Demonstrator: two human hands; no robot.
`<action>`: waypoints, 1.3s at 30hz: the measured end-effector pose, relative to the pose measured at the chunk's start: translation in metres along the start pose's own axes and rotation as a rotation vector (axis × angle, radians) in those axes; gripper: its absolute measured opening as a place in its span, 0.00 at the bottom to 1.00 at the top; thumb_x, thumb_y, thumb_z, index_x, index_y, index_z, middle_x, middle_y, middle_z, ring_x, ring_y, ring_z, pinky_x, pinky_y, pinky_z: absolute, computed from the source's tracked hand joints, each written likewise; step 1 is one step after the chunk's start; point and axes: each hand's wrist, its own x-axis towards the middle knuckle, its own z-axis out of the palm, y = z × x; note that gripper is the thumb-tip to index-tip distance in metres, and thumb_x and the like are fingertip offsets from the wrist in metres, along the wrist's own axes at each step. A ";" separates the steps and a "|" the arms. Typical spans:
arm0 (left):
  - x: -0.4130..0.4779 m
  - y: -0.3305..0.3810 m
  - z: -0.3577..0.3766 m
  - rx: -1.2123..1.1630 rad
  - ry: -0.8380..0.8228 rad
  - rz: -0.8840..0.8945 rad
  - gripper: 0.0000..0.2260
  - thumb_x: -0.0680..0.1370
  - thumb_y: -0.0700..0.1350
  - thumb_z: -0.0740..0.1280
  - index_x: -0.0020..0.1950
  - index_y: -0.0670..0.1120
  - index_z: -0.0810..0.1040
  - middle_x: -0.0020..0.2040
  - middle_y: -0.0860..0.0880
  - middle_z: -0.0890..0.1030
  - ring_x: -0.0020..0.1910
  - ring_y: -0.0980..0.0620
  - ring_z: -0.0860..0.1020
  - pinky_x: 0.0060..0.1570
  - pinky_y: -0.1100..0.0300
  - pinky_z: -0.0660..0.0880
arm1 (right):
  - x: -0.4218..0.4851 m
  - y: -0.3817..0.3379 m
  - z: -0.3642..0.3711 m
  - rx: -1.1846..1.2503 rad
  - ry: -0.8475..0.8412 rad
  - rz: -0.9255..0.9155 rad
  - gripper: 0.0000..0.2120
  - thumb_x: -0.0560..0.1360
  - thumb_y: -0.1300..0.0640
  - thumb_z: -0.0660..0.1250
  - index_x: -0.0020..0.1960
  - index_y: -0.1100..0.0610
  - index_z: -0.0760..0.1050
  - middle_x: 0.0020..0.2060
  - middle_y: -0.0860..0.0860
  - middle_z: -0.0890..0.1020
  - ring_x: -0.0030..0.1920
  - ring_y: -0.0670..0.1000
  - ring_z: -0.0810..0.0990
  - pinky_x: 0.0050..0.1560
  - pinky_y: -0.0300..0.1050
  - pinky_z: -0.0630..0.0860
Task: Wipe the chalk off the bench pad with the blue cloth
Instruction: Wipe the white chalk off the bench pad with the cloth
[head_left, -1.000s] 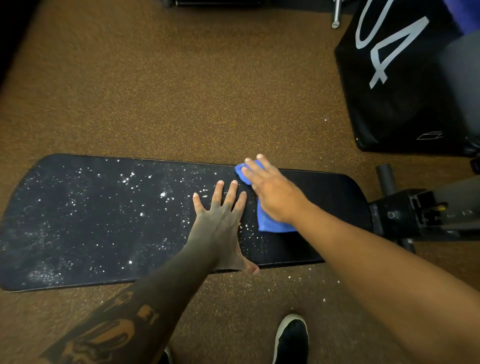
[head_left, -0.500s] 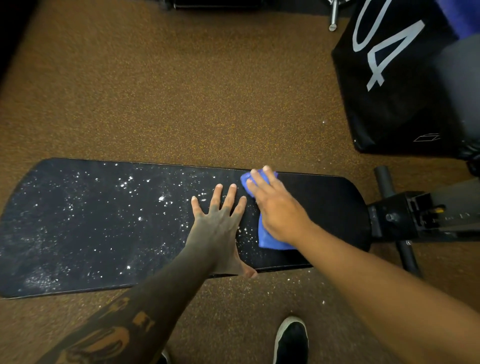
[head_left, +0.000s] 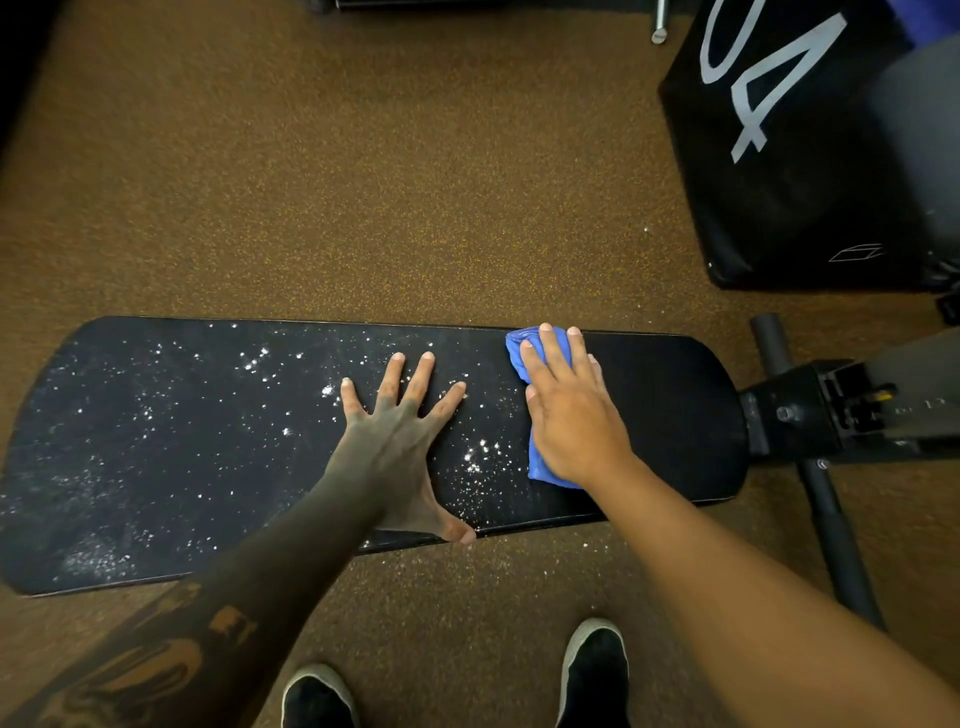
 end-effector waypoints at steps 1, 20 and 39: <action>0.000 0.000 0.000 0.007 0.000 -0.001 0.71 0.46 0.87 0.58 0.78 0.56 0.30 0.78 0.45 0.26 0.77 0.38 0.30 0.70 0.23 0.42 | -0.001 -0.003 0.002 0.041 0.021 0.004 0.23 0.82 0.55 0.50 0.76 0.55 0.56 0.78 0.52 0.52 0.77 0.58 0.44 0.74 0.59 0.54; 0.000 -0.002 0.005 -0.005 0.021 0.009 0.72 0.46 0.87 0.58 0.78 0.55 0.30 0.77 0.45 0.25 0.76 0.38 0.28 0.70 0.23 0.42 | -0.031 -0.014 0.016 0.164 0.189 0.181 0.25 0.76 0.69 0.58 0.72 0.61 0.65 0.75 0.57 0.62 0.76 0.63 0.52 0.70 0.63 0.61; -0.005 -0.009 0.006 0.025 0.044 0.049 0.71 0.48 0.86 0.60 0.79 0.55 0.32 0.79 0.45 0.30 0.78 0.39 0.32 0.70 0.24 0.43 | -0.051 -0.031 0.021 0.149 0.181 0.184 0.27 0.73 0.68 0.53 0.73 0.62 0.63 0.75 0.58 0.61 0.76 0.63 0.50 0.71 0.63 0.59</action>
